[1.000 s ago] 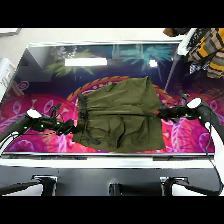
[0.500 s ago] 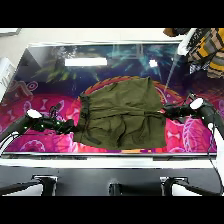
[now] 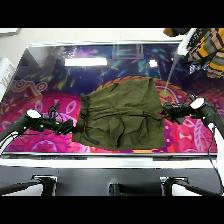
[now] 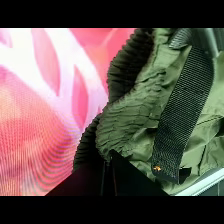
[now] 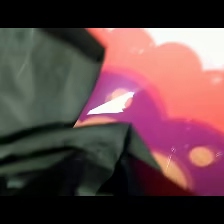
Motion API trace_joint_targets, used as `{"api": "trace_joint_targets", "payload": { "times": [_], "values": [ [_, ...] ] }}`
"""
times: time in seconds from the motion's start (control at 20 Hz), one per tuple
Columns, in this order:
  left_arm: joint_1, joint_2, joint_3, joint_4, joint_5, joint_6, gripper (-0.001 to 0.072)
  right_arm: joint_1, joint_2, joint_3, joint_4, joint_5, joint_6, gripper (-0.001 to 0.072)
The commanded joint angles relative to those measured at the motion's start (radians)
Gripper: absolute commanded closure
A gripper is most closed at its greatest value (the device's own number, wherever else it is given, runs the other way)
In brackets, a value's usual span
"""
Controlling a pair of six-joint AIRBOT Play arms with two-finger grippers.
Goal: Fold the clothes and pants, and hang the long-sleeved shirts on hangers.
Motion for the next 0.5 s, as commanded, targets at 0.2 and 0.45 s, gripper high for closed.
{"api": "trace_joint_targets", "payload": {
  "times": [0.2, 0.45],
  "values": [
    [-0.001, 0.001, 0.000, -0.006, 0.000, 0.008, 0.0686, -0.001, 0.063, 0.000, 0.109, 0.196, -0.187, 0.0248],
    [-0.001, 0.001, 0.000, -0.005, 0.000, 0.011, 0.0686, -0.001, 0.061, 0.000, -0.016, 0.294, -0.201, 0.0246]
  ]
}}
